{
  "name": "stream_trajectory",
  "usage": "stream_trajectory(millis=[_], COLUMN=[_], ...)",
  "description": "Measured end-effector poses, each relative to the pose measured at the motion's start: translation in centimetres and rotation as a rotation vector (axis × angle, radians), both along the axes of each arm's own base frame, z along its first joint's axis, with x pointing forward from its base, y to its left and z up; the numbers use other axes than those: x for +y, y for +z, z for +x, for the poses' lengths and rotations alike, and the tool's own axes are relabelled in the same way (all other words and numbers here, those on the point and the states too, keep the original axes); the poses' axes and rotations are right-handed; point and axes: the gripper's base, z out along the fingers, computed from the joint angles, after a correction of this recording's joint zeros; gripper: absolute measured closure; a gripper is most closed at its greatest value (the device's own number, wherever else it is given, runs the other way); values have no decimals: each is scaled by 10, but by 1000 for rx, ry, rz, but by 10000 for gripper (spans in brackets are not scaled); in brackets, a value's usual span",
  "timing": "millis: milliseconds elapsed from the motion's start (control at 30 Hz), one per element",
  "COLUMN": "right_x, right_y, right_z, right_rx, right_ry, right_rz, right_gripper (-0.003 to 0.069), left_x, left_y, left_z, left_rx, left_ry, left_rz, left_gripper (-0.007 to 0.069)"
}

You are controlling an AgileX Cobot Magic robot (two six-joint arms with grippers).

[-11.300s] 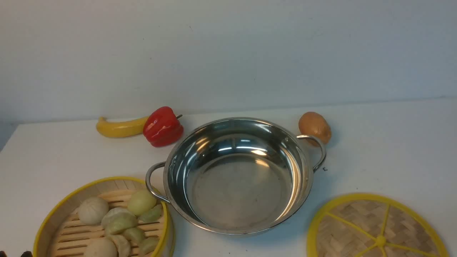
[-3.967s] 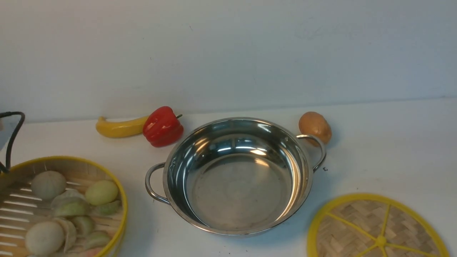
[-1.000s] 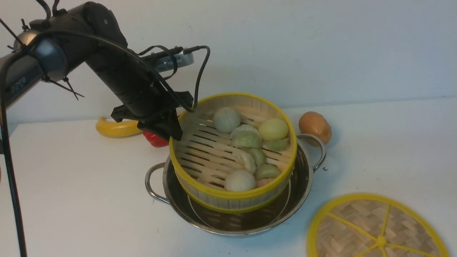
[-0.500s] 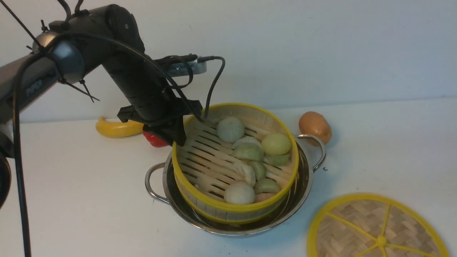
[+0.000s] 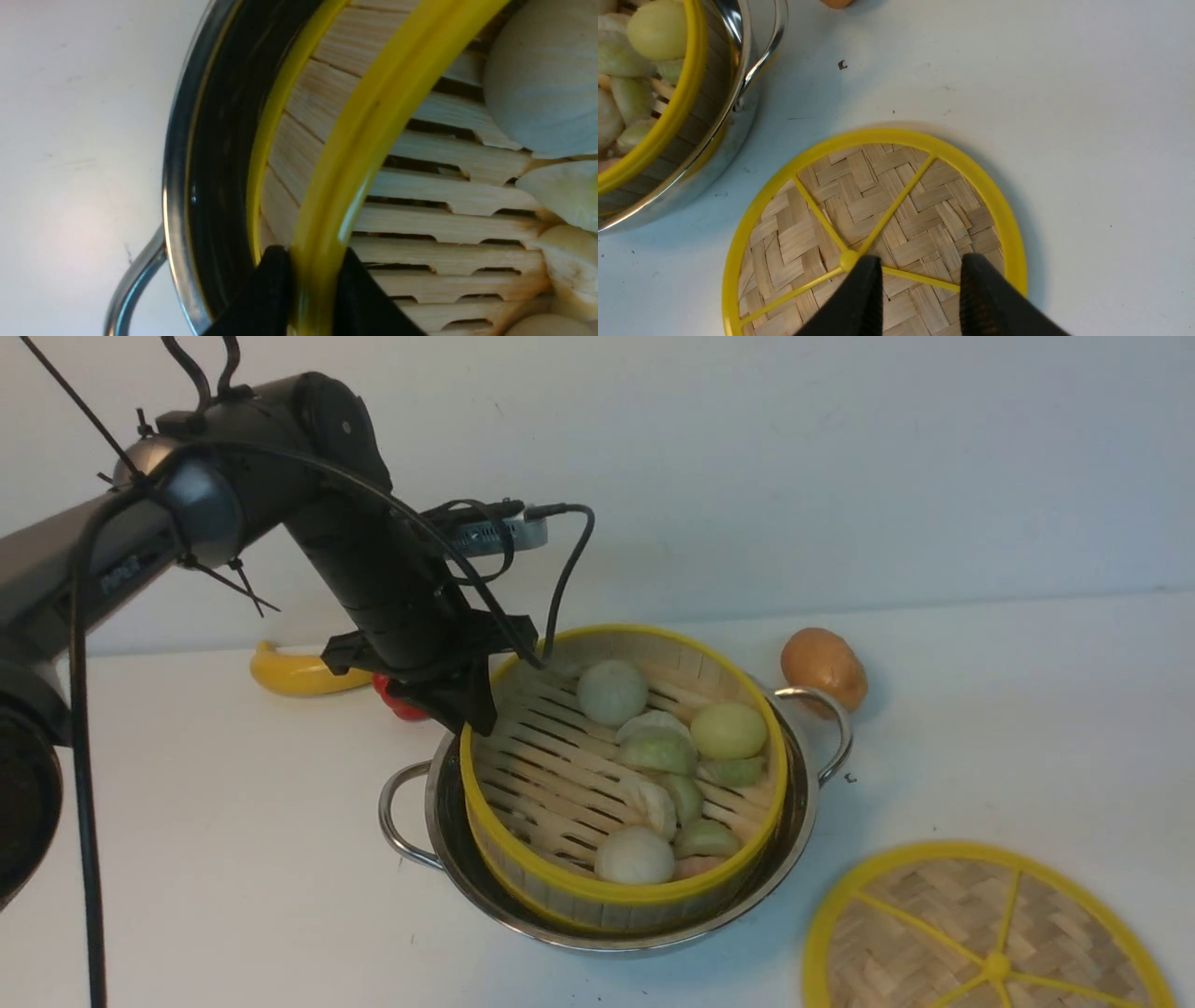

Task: Place the steamer in the pot on the white table, and put the lid on the steamer.
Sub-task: 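Place the bamboo steamer basket with dumplings into the steel pot with the left gripper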

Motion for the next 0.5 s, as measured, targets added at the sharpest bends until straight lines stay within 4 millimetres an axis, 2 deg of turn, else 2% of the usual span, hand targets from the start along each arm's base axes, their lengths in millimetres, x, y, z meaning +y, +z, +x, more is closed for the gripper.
stream_trajectory(millis=[500], right_x=[0], right_y=[0], right_z=[0], right_rx=[0], right_ry=[0], right_rz=[0], right_gripper=[410], left_x=[2], left_y=[-10], left_z=[3], left_rx=[16], left_ry=[-18], left_rz=[2], left_gripper=[541])
